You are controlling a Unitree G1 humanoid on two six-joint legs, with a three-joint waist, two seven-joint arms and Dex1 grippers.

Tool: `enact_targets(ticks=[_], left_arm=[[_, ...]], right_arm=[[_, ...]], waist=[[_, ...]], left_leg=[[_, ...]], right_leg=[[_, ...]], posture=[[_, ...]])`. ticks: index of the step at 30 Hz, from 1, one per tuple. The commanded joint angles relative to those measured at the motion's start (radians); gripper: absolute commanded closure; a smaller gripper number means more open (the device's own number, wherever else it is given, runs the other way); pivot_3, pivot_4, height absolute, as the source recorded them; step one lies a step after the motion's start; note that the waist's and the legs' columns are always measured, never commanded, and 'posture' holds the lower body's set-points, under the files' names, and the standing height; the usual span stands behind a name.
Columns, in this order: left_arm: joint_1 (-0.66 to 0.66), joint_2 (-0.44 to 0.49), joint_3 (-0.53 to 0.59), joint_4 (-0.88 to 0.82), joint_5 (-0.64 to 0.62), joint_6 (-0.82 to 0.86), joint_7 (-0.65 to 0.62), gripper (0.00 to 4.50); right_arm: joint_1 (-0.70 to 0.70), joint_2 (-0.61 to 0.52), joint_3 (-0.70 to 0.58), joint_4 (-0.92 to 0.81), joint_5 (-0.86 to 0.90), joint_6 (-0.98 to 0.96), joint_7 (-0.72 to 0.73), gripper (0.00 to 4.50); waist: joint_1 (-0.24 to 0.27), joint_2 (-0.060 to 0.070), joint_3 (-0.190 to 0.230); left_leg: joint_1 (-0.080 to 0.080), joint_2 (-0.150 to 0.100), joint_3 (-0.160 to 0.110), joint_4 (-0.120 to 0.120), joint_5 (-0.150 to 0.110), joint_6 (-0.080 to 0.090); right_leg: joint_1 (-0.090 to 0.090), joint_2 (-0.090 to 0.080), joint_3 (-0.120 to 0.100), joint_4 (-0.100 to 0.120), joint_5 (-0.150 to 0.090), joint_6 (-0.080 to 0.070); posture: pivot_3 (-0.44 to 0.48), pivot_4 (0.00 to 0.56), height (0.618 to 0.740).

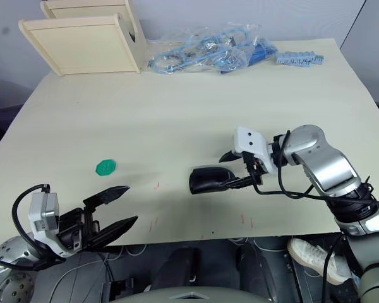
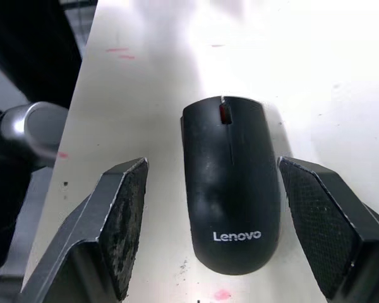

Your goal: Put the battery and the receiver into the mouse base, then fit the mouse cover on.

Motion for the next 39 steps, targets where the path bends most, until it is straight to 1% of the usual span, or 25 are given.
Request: enact_targets(ticks=[1, 2, 3, 5, 6, 9, 21, 22, 24, 25, 39], left_arm=[[-0.004, 0.014, -0.001, -0.007, -0.008, 0.001, -0.011, 0.0], [-0.007, 0.018, -0.001, -0.006, -0.01, 0.004, -0.013, 0.0], [-0.01, 0.022, 0.0, -0.004, -0.012, 0.006, -0.015, 0.0], [-0.017, 0.03, 0.002, -0.001, -0.014, 0.011, -0.018, 0.0], [-0.02, 0.033, 0.003, 0.001, -0.016, 0.013, -0.02, 0.0], [-0.027, 0.043, 0.003, 0.0, -0.018, 0.02, -0.023, 0.0], [-0.026, 0.057, 0.016, -0.017, -0.027, 0.04, -0.028, 0.0], [-0.025, 0.059, 0.019, -0.02, -0.028, 0.042, -0.027, 0.0], [-0.023, 0.062, 0.023, -0.023, -0.029, 0.045, -0.027, 0.0], [-0.022, 0.064, 0.025, -0.023, -0.031, 0.045, -0.028, 0.0], [-0.02, 0.061, 0.024, -0.021, -0.022, 0.039, -0.031, 0.0]], right_arm=[[0.056, 0.017, -0.07, -0.037, 0.039, -0.069, -0.036, 1.08], [0.098, 0.065, -0.113, -0.029, 0.073, -0.125, -0.06, 1.08], [0.132, 0.078, -0.125, -0.022, 0.089, -0.188, -0.041, 1.08], [0.166, 0.081, -0.139, -0.007, 0.131, -0.187, -0.003, 1.08], [0.164, 0.079, -0.139, 0.005, 0.145, -0.151, -0.002, 1.08], [0.16, 0.098, -0.135, 0.079, 0.135, -0.199, -0.009, 1.08], [0.163, 0.156, -0.079, 0.253, 0.074, -0.35, 0.021, 1.08], [0.16, 0.159, -0.075, 0.271, 0.066, -0.362, 0.024, 0.82], [0.155, 0.165, -0.07, 0.293, 0.052, -0.386, 0.022, 0.49], [0.154, 0.169, -0.07, 0.299, 0.046, -0.395, 0.018, 0.04], [0.141, 0.173, -0.05, 0.364, -0.024, -0.474, 0.021, 0.04]], waist=[[0.0, 0.0, 0.0], [0.0, 0.0, 0.0], [0.001, -0.001, -0.001], [0.001, -0.001, 0.0], [0.001, 0.0, 0.0], [-0.001, -0.001, 0.0], [-0.002, 0.0, 0.0], [-0.001, -0.001, 0.0], [-0.002, 0.0, 0.0], [-0.002, 0.0, 0.0], [-0.002, 0.0, 0.0]], left_leg=[[0.0, 0.0, 0.0, 0.0, 0.0, 0.0], [0.0, 0.0, 0.0, 0.0, 0.0, 0.0], [0.0, 0.0, 0.0, 0.0, 0.0, 0.0], [0.0, 0.0, 0.0, 0.0, 0.0, 0.0], [0.0, 0.0, 0.0, 0.0, 0.0, 0.0], [0.001, 0.0, 0.001, 0.0, 0.0, 0.0], [0.001, 0.0, 0.001, 0.0, 0.0, 0.0], [0.001, 0.0, 0.001, 0.0, 0.0, 0.0], [0.001, 0.0, 0.001, 0.0, 0.0, 0.0], [0.001, 0.0, 0.001, 0.0, 0.0, 0.0], [0.001, 0.0, 0.001, 0.0, 0.0, 0.0]], right_leg=[[0.0, 0.0, 0.0, 0.0, 0.0, 0.0], [0.0, 0.0, 0.0, 0.0, 0.0, 0.0], [0.0, 0.0, 0.0, 0.0, 0.0, 0.0], [0.0, 0.0, 0.0, 0.0, 0.0, 0.0], [0.0, 0.0, 0.0, 0.0, 0.0, 0.0], [0.001, 0.0, 0.001, 0.0, 0.0, 0.0], [0.001, 0.001, 0.001, 0.0, 0.0, 0.0], [0.001, 0.001, 0.001, 0.001, 0.0, 0.0], [0.001, 0.001, 0.001, 0.001, 0.0, 0.0], [0.001, 0.001, 0.001, 0.001, 0.0, 0.0], [0.001, 0.001, 0.001, 0.001, 0.0, 0.0]], posture=[[0.0, 0.15, 0.74], [0.0, 0.15, 0.74], [0.0, 0.15, 0.74], [0.0, 0.15, 0.74], [0.0, 0.15, 0.74], [0.0, 0.15, 0.74], [0.0, 0.15, 0.74], [0.0, 0.15, 0.74], [0.0, 0.15, 0.74], [0.0, 0.15, 0.74], [0.0, 0.15, 0.74]])
